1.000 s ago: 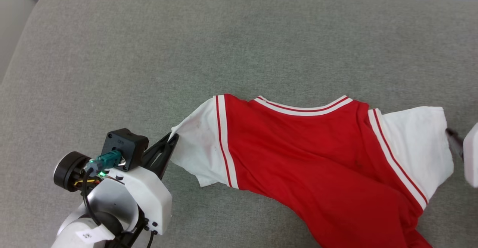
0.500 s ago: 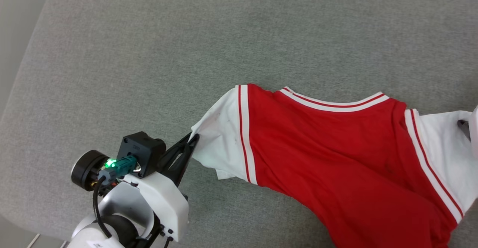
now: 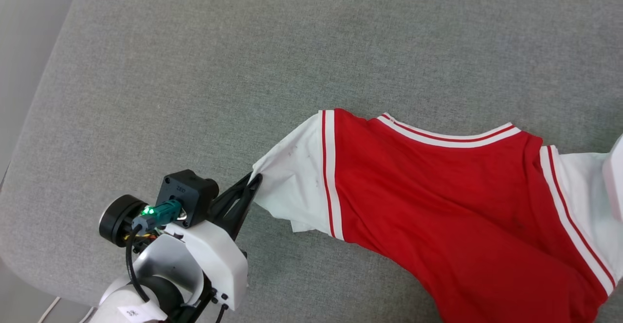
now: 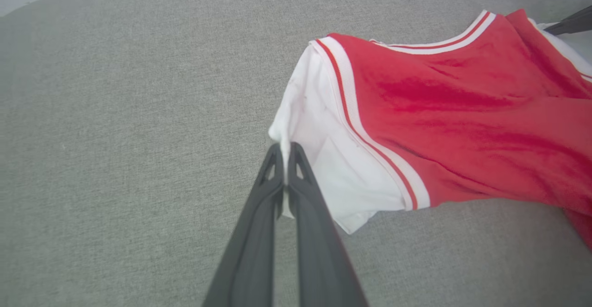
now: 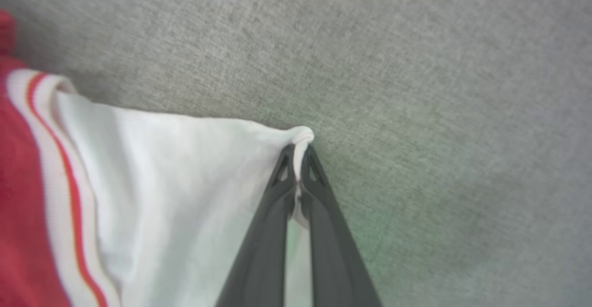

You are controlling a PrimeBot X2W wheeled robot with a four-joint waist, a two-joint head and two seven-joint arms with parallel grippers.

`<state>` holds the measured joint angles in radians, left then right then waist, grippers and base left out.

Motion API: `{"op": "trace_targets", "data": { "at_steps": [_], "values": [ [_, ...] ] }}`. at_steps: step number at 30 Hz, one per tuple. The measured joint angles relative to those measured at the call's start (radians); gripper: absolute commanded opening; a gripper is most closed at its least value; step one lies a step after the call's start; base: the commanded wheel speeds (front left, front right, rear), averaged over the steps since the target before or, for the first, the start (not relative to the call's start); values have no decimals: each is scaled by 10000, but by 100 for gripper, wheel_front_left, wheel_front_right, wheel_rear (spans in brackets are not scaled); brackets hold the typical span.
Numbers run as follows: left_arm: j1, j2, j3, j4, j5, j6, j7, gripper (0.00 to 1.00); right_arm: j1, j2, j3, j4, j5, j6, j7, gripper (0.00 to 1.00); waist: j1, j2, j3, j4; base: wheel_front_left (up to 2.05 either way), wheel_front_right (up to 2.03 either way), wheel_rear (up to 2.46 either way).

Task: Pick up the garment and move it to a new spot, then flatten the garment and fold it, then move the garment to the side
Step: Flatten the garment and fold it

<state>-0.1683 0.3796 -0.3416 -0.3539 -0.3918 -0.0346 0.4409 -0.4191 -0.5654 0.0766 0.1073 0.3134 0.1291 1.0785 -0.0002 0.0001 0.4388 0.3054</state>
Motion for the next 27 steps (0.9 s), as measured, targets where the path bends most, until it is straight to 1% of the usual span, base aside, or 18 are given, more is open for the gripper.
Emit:
{"op": "trace_targets", "data": {
  "at_steps": [5, 6, 7, 11, 20, 27],
  "values": [
    [4, 88, 148, 144, 4, 100, -109, 0, 21, 48, -98, 261, 92, 21, -830, 0, 2, 0, -415, -173, 0, 0, 0],
    [4, 88, 148, 144, 4, 100, -109, 0, 21, 48, -98, 261, 92, 21, -830, 0, 2, 0, -415, -173, 0, 0, 0],
    [14, 136, 232, 184, 13, 182, -151, 0, 28, 48, -130, 278, 123, 19, -1177, 0, 3, 0, -639, -275, 0, 0, 0],
    [101, 245, 504, 207, 12, 307, -272, 0, 5, -65, -196, 184, 165, 19, -1733, 0, 3, 0, -1148, -536, 0, 0, 0],
    [189, 756, 1329, -67, 40, 621, -516, 0, -305, -355, -360, -815, 397, 19, -2778, 0, 2, 0, -2248, -1306, 0, 0, 0],
    [-276, 1237, 2240, -617, 198, 851, -790, 0, -793, -420, -380, -1827, 619, 19, -3411, 0, 3, 0, -2942, -1936, 0, 0, 0]
  ]
}}
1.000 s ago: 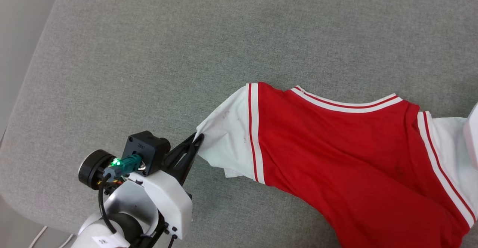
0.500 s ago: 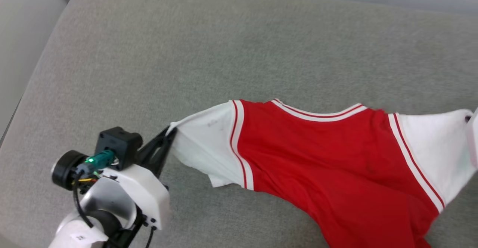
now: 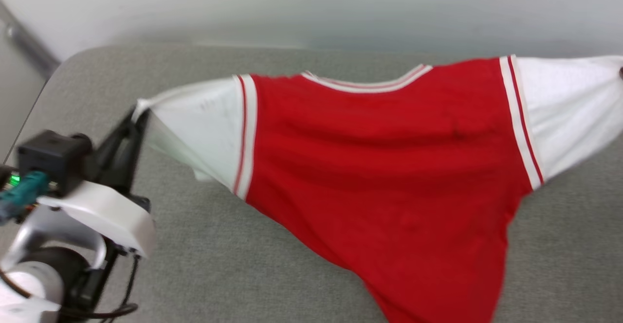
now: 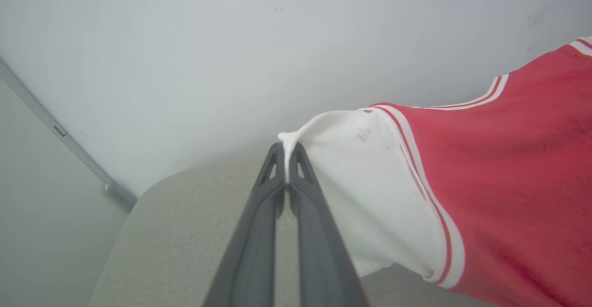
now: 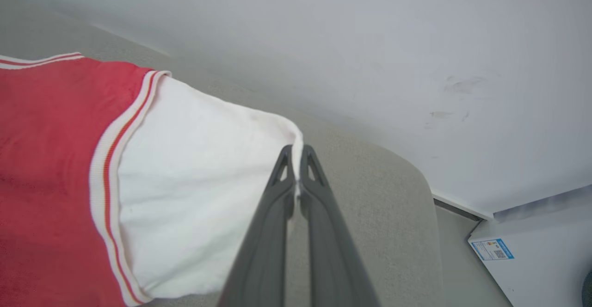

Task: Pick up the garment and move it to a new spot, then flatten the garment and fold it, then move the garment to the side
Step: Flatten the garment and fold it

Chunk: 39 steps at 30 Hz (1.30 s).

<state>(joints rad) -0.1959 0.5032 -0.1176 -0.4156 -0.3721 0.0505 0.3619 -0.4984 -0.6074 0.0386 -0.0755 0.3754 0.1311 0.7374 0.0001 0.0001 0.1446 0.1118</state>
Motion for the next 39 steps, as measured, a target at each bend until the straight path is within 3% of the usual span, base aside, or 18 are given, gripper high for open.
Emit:
{"op": "trace_targets", "data": {
  "at_steps": [13, 25, 32, 39],
  "values": [
    [-1497, 892, 1735, -828, 58, 192, -746, 0, -1141, -65, -414, -1394, 21, 0, -1041, 0, -1, 0, -805, -947, 0, 0, 0],
    [-2930, 1505, 2500, -1003, -6, 178, -1152, 0, -2359, 48, -378, -1818, -336, 0, -1590, 0, -1, 0, -689, -1153, 0, 0, 0],
    [-4074, 1852, 2366, -259, -313, -242, -1143, 0, -3440, 54, -299, -1417, -499, 0, -1831, 0, -1, 0, 47, -1141, 0, 0, 0],
    [-6221, 2334, 1939, 1223, -476, -863, -1406, 0, -5632, 15, 174, -257, -723, 0, -2151, 0, -1, 0, 1403, -1141, 0, 0, 0]
  ]
}}
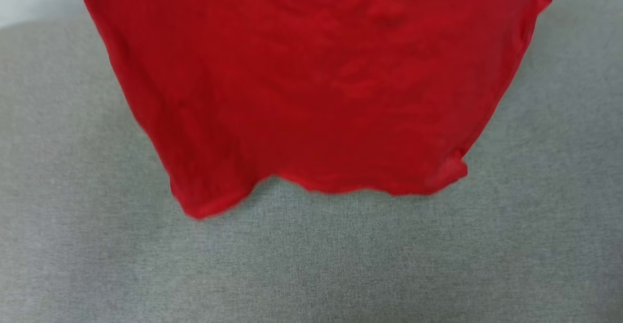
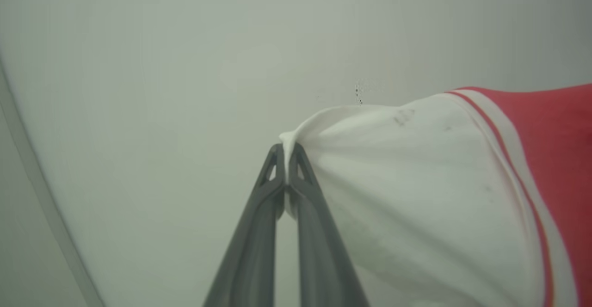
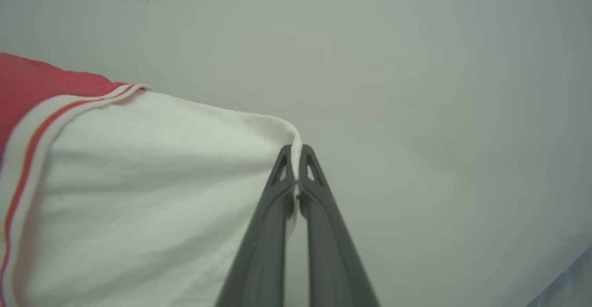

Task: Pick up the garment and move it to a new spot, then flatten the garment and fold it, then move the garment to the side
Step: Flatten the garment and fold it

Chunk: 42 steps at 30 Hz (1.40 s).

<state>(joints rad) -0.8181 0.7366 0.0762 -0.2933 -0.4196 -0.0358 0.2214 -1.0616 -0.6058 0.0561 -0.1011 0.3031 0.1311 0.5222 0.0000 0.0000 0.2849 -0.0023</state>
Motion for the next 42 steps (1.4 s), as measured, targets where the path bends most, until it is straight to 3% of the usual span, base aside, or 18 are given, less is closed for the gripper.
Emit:
{"op": "trace_targets", "data": {
  "at_steps": [10, 17, 22, 30, 36, 42],
  "values": [
    [-4367, -322, -1315, 3089, 50, -564, -723, 0, -3715, 169, 872, 2474, -621, 0, -782, 0, 2, 0, 2132, 77, 0, 0, 0],
    [-7281, -629, -2092, 5726, 598, -761, -1739, 0, -5970, 817, 959, 4589, -1530, 2, -1950, 0, 2, 0, 3365, 185, 0, 0, 0],
    [-8358, -976, -2608, 7298, 823, -821, -2408, 0, -6831, 1375, 665, 6000, -2209, 0, -2855, 0, 2, 0, 3970, 309, 0, 0, 0],
    [-8197, -1691, -3298, 8809, 836, -874, -3444, 0, -6529, 2067, 495, 7482, -2594, 0, -3950, 0, 2, 0, 4268, 583, 0, 0, 0],
    [-6383, -2460, -3902, 9820, 702, -922, -4324, 0, -4781, 2211, 782, 8502, -2479, 2, -4571, 0, 2, 0, 3869, 648, 0, 0, 0],
    [-4462, -2661, -4368, 9998, 616, -930, -4702, 0, -3065, 2197, 938, 8738, -1787, 0, -4932, 0, 1, 0, 3153, 649, 0, 0, 0]
  ]
}}
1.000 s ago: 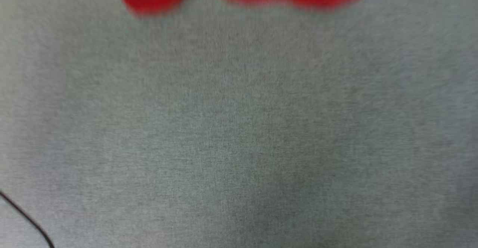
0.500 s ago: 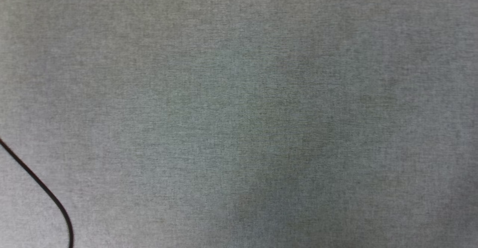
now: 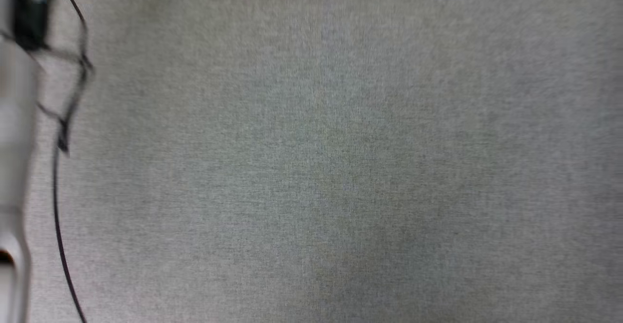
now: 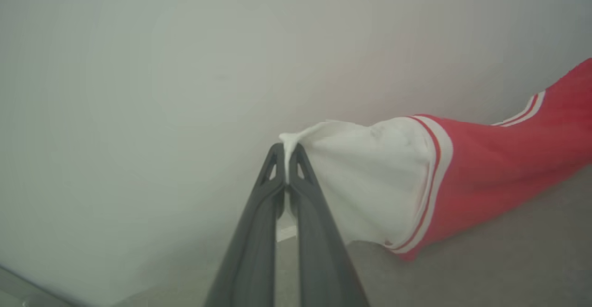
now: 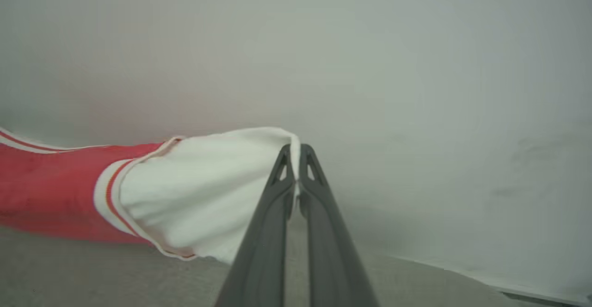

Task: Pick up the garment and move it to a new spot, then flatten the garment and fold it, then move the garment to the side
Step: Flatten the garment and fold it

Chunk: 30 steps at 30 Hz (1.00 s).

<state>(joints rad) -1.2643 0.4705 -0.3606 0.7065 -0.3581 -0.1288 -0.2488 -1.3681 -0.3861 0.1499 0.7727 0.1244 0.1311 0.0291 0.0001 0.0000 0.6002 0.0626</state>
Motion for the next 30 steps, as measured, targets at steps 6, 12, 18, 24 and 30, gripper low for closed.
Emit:
{"op": "trace_targets", "data": {
  "at_steps": [6, 12, 18, 24, 30],
  "values": [
    [2464, 186, -326, -617, 58, 58, -100, 0, 2544, -207, 299, -222, 936, 0, -84, 0, -1, 0, -1019, -52, 0, 0, 0],
    [5203, 234, -468, -1275, -196, 245, -113, 0, 5101, -562, 715, -970, 2150, 0, 75, 0, -3, 0, -2164, -129, 0, 0, 0],
    [7712, 360, -389, -2263, -761, 629, 29, 0, 7193, -924, 752, -1904, 2982, 4, 339, 0, -4, 0, -3139, -162, 0, 0, 0],
    [9759, 589, -387, -3312, -1164, 1012, 405, 0, 9110, -1244, 704, -2859, 3490, 6, 635, 0, -5, 0, -3872, -222, 0, 0, 0],
    [11426, 880, -483, -4343, -1425, 1342, 840, 0, 10830, -1534, 491, -3601, 3965, 6, 909, 0, -4, 0, -4447, -300, 0, 0, 0]
  ]
}}
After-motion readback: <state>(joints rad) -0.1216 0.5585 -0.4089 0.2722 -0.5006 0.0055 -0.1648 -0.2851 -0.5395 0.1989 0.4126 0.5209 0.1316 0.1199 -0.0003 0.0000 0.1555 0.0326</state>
